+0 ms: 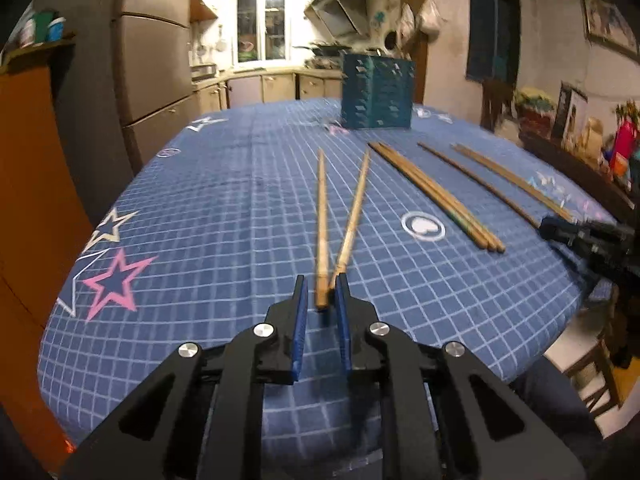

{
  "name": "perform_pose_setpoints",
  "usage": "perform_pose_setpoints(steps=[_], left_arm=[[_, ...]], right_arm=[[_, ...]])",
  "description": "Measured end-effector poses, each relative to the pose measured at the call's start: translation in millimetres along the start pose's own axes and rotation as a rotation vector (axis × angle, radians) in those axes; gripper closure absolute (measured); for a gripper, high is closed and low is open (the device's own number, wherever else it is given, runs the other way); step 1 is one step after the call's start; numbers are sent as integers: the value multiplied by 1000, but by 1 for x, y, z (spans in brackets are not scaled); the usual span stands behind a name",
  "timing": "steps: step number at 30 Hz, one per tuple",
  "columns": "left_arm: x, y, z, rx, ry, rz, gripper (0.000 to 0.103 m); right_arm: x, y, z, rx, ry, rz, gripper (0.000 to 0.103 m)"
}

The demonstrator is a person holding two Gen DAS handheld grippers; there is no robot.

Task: Organize utensils
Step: 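Close the left tool on a chopstick while the right tool grasps another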

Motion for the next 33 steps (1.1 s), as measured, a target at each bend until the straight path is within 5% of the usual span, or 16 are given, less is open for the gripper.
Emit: perform_pose_setpoints(steps=[3, 10, 33], left_arm=[[8, -10, -13, -34, 54, -42, 91], [12, 22, -28, -28, 170, 38, 91], [3, 31, -26, -22, 148, 31, 93]], right_arm=[[0, 0, -2, 2, -3, 1, 88], [2, 1, -4, 16, 10, 11, 88], [-1, 2, -5, 10, 7, -12, 88]])
Point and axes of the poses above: each gripper's, at about its wrist camera, not at the fingertips, and y roughly the way its jaws point, z to its left, x to its top, the point moved 2 cm from there along y, roughly the way its jaws point, and after that the axes turned 5 degrees about -x, right-handed, at the moved point
